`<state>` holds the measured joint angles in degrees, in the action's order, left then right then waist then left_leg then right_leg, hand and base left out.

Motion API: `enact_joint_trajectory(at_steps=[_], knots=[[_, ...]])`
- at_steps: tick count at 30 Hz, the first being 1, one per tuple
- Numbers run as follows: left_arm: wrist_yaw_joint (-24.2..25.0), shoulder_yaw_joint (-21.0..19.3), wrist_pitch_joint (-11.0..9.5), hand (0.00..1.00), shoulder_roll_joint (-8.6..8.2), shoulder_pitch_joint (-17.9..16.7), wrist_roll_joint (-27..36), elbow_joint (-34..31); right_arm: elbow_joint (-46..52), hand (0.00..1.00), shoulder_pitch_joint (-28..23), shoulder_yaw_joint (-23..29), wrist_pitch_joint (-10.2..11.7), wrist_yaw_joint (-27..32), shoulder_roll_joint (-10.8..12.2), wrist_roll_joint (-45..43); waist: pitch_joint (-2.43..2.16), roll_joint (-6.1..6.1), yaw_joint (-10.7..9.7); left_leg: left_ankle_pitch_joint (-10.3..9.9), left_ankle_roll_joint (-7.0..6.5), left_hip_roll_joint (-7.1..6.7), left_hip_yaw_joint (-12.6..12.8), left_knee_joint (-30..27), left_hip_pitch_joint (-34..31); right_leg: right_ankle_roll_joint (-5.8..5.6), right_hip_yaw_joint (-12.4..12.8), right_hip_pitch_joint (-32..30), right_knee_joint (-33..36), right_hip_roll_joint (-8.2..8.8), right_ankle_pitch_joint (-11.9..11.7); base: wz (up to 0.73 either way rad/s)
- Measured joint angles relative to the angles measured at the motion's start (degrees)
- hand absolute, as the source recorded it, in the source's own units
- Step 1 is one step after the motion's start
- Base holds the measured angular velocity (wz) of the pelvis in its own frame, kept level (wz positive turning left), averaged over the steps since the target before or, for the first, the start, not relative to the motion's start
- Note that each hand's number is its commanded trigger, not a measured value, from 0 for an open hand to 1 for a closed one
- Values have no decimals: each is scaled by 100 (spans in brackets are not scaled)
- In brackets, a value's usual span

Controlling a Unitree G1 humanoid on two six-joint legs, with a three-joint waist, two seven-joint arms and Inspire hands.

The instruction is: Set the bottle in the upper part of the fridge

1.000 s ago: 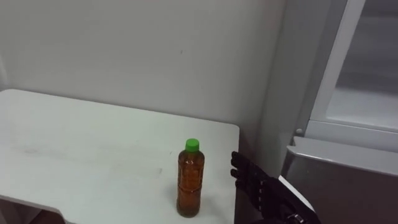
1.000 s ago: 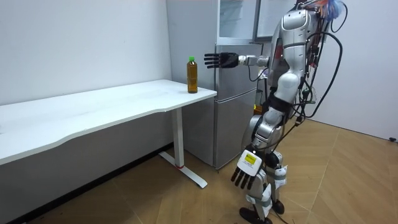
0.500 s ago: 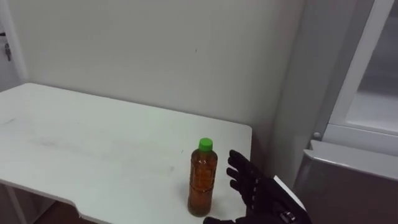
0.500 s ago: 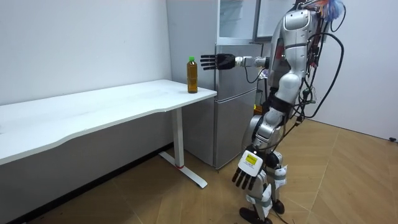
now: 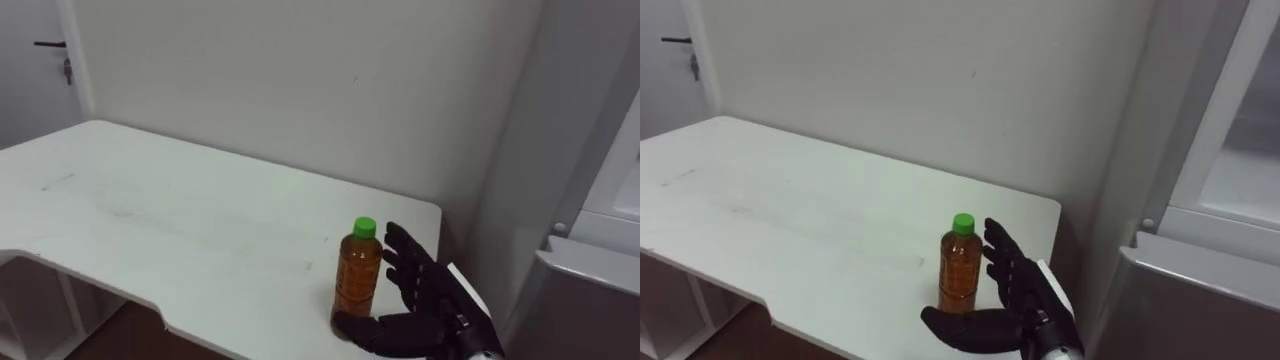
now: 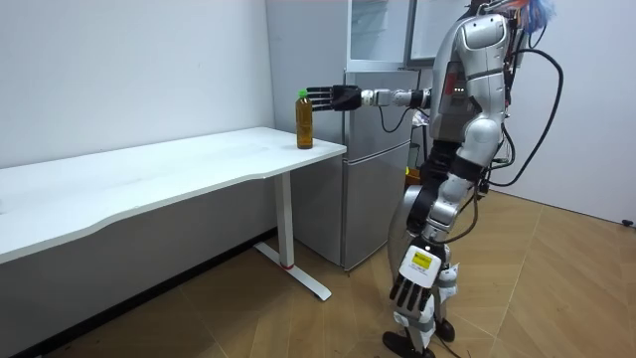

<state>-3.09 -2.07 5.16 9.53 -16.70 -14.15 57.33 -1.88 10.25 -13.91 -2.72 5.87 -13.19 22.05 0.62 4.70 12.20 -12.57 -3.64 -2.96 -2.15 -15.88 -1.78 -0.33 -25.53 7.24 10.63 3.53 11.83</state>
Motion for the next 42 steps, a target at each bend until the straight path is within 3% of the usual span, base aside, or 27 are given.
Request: enact_joint_trajectory(at_steps=[11, 18, 26, 31, 33, 42], knots=[[-65, 13, 39, 0, -5, 65, 2, -6, -668, 0, 566, -5, 196, 836, 100, -226, 3, -81, 117, 120, -27, -82, -169, 15, -283, -32, -273, -219, 20, 63, -20, 9], [-25, 190, 90, 0, -29, 69, 72, -142, -748, 0, 596, -64, 272, 1154, 179, -247, 7, -219, 201, 132, -32, -90, -179, 12, -322, -37, -266, -253, 18, 72, -23, 0], [10, 287, 81, 0, -142, 80, 156, -218, -908, 0, 596, -67, 294, 1428, 213, -477, 16, -290, 201, 138, -28, -106, -247, -41, -400, -37, -351, -277, 19, 112, -23, 4], [-9, 385, 82, 0, -165, 92, 382, -220, -926, 0, 597, -65, 323, 1582, 217, -484, 15, -292, 199, 168, -37, -132, -303, -50, -487, -37, -448, -337, 21, 131, -23, 7], [-28, 471, 82, 0, -178, 147, 518, -214, -1250, 0, 692, -56, 434, 1666, 224, -494, 17, -295, 169, 175, -47, -156, -352, -89, -561, -37, -452, -372, 25, 136, -23, 12], [-174, 714, 72, 0, -191, 238, 952, -198, -1818, 0, 923, -42, 444, 1975, 232, -423, 19, -272, 140, 276, -86, -226, -453, -70, -708, -58, -461, -529, 122, 166, -35, 7]])
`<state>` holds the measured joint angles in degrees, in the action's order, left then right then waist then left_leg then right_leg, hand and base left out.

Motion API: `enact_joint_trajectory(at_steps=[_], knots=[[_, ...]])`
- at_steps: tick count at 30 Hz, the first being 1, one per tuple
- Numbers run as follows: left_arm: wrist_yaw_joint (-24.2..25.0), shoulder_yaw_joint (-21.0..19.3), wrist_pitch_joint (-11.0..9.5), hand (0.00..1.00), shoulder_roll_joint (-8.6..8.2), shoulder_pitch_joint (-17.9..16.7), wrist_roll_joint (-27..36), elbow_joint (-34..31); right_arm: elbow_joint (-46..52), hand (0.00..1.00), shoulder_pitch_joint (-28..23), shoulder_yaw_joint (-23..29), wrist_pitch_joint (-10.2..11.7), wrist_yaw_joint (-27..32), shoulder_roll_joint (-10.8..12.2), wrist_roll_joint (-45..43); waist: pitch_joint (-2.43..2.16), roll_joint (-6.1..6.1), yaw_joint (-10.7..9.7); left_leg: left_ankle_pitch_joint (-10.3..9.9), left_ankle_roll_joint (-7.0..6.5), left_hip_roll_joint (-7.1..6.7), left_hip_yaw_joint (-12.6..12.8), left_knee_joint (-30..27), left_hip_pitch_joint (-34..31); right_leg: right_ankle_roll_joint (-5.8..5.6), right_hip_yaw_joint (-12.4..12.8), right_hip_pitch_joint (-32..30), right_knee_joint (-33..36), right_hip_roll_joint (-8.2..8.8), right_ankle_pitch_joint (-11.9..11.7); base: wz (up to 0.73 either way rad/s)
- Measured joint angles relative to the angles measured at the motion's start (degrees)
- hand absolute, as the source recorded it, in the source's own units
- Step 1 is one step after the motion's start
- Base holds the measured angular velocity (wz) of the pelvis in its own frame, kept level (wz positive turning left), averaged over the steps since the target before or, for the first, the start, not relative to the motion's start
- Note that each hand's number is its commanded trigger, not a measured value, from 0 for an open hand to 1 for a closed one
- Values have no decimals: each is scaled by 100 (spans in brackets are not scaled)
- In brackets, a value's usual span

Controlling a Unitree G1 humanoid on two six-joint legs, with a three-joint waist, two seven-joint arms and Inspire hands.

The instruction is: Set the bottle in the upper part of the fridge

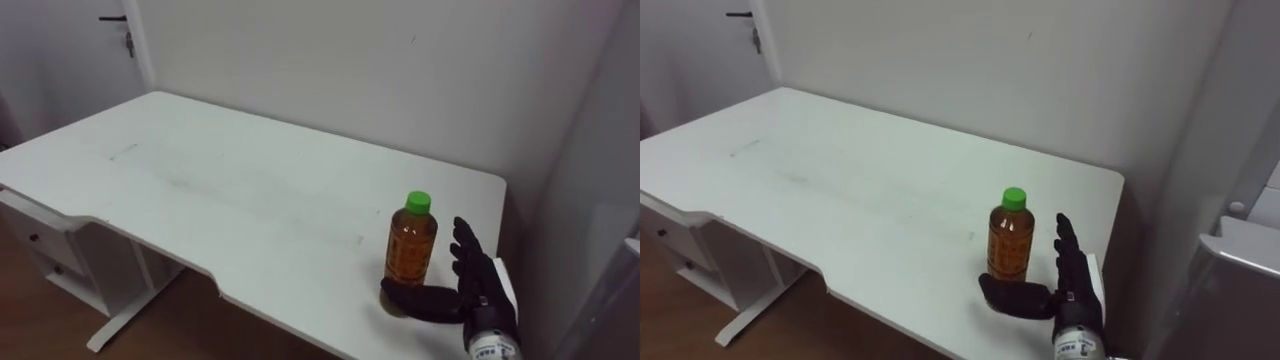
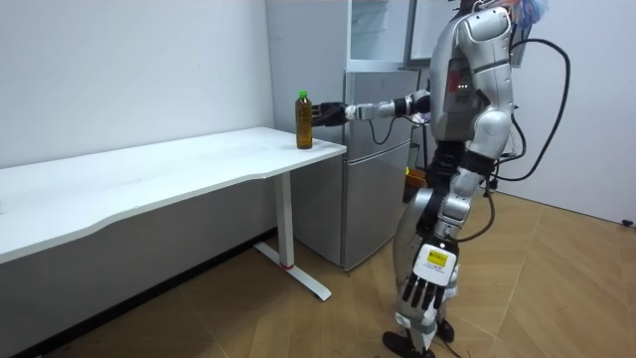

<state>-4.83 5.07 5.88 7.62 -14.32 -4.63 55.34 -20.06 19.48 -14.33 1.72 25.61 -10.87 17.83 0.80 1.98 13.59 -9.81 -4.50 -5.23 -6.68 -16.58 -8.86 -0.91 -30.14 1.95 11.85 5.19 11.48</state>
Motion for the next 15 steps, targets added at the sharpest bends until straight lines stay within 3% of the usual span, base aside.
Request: enact_joint_trajectory(at_steps=[15], knots=[[-320, 252, -7, 0, 6, 108, 75, 210, -873, 0, 440, -15, 80, 445, 217, 230, 38, 18, 134, 155, -22, -47, -54, -1, -351, 4, -4, -432, 208, 87, -2, 2]])
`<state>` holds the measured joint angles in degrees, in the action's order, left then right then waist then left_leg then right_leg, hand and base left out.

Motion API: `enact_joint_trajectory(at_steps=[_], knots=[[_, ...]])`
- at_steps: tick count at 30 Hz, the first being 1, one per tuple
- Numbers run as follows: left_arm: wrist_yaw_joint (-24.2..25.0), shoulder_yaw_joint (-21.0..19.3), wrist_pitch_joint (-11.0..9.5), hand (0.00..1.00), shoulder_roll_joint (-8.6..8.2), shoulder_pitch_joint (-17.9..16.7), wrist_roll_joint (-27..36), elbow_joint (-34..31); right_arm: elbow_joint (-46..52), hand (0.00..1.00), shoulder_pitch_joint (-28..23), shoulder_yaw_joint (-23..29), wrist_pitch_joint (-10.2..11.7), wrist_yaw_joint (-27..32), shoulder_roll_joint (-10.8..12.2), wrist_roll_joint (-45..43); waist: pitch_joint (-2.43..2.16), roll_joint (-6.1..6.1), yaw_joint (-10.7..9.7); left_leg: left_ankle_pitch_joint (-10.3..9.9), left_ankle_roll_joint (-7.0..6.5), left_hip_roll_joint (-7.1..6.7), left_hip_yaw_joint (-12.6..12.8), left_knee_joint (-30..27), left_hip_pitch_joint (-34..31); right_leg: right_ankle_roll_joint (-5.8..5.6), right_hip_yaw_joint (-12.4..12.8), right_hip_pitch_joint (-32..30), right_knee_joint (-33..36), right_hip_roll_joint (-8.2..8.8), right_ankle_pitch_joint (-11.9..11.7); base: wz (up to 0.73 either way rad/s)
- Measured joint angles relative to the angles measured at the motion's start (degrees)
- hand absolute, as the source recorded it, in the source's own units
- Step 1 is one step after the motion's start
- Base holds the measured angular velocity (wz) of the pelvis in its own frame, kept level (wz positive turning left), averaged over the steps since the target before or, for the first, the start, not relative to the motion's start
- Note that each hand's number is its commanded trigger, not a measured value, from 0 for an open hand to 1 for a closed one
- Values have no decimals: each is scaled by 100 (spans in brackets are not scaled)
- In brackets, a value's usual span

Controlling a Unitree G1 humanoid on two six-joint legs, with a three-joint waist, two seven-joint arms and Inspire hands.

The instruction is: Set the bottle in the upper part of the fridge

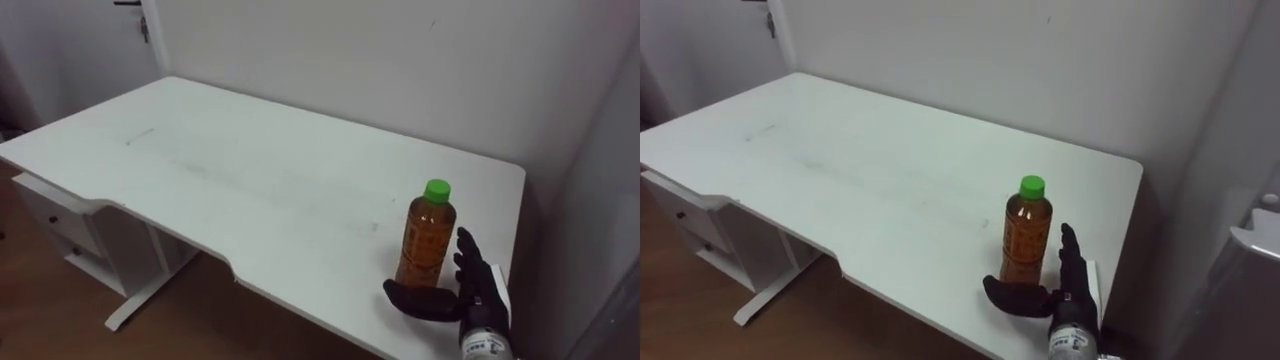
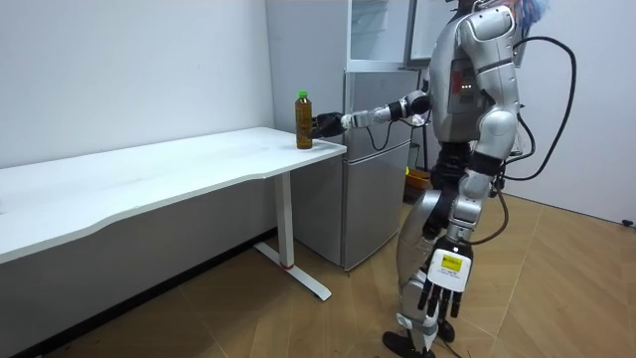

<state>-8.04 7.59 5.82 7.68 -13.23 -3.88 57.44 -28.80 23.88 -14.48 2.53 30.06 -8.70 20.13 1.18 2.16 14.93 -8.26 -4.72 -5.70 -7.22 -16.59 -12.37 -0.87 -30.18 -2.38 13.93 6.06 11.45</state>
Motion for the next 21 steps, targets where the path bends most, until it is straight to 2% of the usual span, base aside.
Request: enact_joint_trajectory(at_steps=[4, 5, 6, 21], knots=[[-35, 1, -23, 0, 20, 83, 0, 1, -167, 0, 124, 2, 84, 132, 2, 6, 59, 100, 86, 14, 14, -5, -47, -7, -38, 1, -7, -23, 2, -7, 0, 7], [-35, 5, -59, 0, 18, 119, -2, 3, -205, 0, 169, 2, 119, 161, 1, 6, 49, 136, 92, 27, 18, -11, -82, -15, -98, 3, -14, -64, 4, -11, -2, 14], [-36, 25, -109, 0, 17, 158, 5, 11, -221, 0, 232, 2, 135, 164, -1, 7, 58, 155, 108, 44, 23, -13, -96, -15, -134, 8, -8, -99, 6, -15, -5, 12], [-43, 45, -191, 0, 25, 231, 819, 283, -281, 0, 256, -3, 179, 99, -11, 34, 33, 217, 175, 71, 33, -37, -209, -70, -287, 8, 24, -234, 94, -11, -2, 3]])
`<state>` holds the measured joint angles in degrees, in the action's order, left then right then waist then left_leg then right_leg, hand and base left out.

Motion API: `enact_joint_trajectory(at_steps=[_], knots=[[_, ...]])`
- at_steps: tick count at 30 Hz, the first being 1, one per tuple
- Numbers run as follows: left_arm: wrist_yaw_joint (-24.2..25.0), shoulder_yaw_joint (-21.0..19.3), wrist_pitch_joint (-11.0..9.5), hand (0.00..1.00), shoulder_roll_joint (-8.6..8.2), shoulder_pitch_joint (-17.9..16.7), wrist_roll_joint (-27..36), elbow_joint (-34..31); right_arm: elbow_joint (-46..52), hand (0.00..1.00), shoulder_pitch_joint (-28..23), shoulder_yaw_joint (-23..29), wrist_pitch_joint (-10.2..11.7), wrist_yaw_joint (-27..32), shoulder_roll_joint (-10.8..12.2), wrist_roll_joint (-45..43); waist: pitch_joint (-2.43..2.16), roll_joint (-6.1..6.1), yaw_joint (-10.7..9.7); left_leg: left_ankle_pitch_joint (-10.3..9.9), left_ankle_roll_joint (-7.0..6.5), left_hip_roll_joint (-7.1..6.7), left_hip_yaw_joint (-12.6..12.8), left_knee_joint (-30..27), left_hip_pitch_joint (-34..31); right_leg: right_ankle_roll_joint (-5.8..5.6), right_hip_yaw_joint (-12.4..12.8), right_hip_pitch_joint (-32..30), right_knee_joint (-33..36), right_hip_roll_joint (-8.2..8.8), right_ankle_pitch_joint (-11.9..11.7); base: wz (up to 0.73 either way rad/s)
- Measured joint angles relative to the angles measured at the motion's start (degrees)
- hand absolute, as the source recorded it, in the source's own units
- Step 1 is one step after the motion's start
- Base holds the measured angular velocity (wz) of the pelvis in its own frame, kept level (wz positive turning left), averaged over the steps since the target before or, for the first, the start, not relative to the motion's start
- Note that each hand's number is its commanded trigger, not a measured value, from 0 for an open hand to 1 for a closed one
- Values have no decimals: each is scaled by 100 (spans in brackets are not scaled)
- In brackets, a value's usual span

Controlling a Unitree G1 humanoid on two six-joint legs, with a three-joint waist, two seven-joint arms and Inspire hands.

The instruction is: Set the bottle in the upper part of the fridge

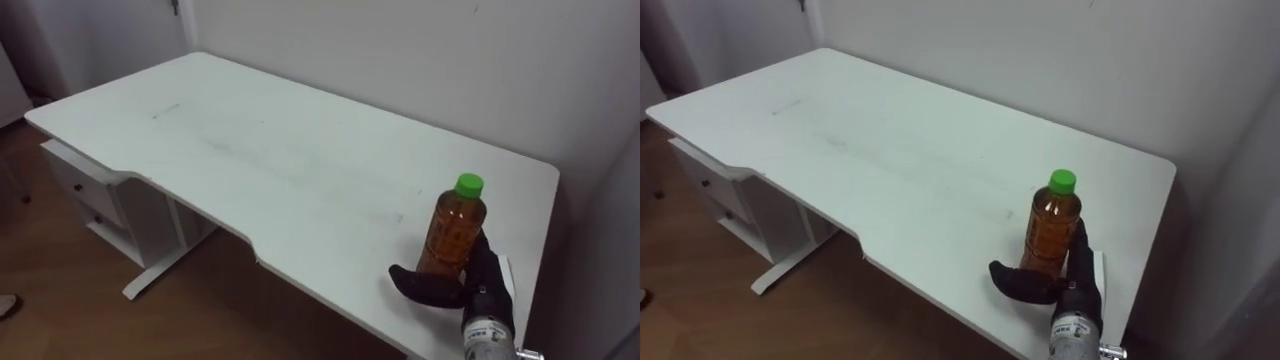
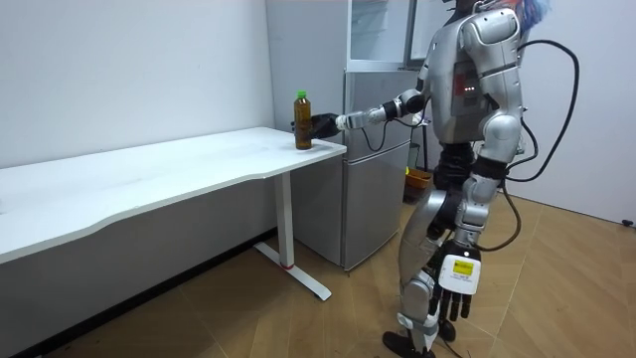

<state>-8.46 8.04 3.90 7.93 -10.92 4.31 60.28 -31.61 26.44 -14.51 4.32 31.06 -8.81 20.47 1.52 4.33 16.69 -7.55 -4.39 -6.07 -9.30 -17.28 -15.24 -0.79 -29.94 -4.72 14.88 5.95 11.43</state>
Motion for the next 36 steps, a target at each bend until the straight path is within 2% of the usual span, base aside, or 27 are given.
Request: enact_joint_trajectory(at_steps=[5, 10, 11, 12, 13, 18, 21, 31, 36], knots=[[-4, 15, -71, 0, 24, 19, 187, 5, -30, 0, 11, -3, 2, 8, 2, 0, 6, 73, 67, 23, 15, 1, -19, -68, -176, 16, 1, -142, 7, -12, -9, 1], [-7, 125, -78, 0, 116, 18, 282, 66, -153, 0, 141, -6, 60, 67, -4, 18, 10, 69, 89, 23, 16, -2, -51, -143, -311, 40, -1, -234, 5, -31, -23, 2], [-8, 129, -78, 0, 123, 17, 289, 74, -162, 49, 150, -6, 88, 77, -3, 53, 23, 63, 92, 25, 19, -3, -55, -146, -320, 53, -1, -239, 2, -33, -31, 0], [-8, 134, -78, 0, 129, 17, 292, 99, -174, 93, 151, -6, 121, 70, -3, 130, 26, 59, 92, 27, 17, -7, -57, -146, -317, 53, 0, -237, 9, -24, -31, 0], [-8, 140, -78, 0, 133, 17, 292, 108, -176, 100, 154, -5, 133, 69, -3, 174, 27, 57, 92, 27, 17, -7, -57, -147, -316, 53, 1, -238, 15, -13, -31, 0], [-11, 161, -74, 0, 133, 57, 290, 122, -385, 100, 293, 16, 322, 26, -73, 885, 34, 47, 88, 40, 18, -13, -66, -146, -308, 57, 3, -244, 35, -1, -33, 0], [-35, 163, -54, 0, 155, 81, 293, 101, -408, 100, 295, 6, 332, -171, -241, 1368, 37, 46, 86, 51, 28, -9, -64, -137, -313, 68, 7, -260, 32, -4, -40, -4], [-103, 166, -60, 0, 184, 112, 298, 163, -420, 100, 363, 120, 321, -1087, -291, 2426, 47, 37, 75, 64, 53, 25, -30, -143, -386, 110, -1, -349, 79, -5, -14, 0], [-98, 96, -59, 0, 166, 9, 286, 162, -427, 100, 359, 222, 307, -1476, -330, 2428, 92, -54, 75, 65, 52, 25, -28, -151, -379, 110, 1, -342, 80, -3, -15, 0]])
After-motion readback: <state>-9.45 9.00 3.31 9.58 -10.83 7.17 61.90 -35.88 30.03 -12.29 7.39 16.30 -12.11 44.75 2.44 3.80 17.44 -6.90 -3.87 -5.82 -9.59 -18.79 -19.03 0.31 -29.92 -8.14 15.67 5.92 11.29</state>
